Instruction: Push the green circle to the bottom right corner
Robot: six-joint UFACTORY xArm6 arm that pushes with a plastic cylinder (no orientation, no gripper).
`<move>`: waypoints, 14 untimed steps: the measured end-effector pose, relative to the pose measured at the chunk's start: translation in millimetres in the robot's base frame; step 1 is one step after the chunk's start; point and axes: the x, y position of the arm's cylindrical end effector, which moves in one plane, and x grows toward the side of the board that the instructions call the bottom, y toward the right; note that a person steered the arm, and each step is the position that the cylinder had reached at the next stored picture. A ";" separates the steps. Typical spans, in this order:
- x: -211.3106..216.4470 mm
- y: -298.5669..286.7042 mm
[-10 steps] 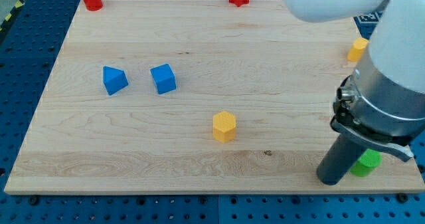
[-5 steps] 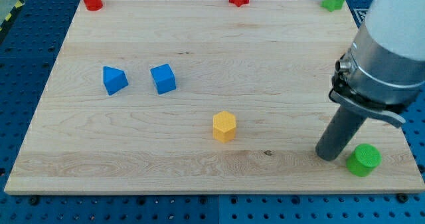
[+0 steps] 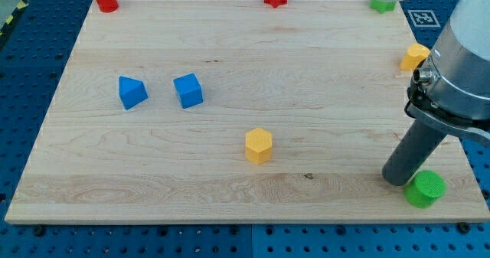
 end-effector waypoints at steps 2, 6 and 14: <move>0.0 2.2; 0.0 16.6; 44.3 18.2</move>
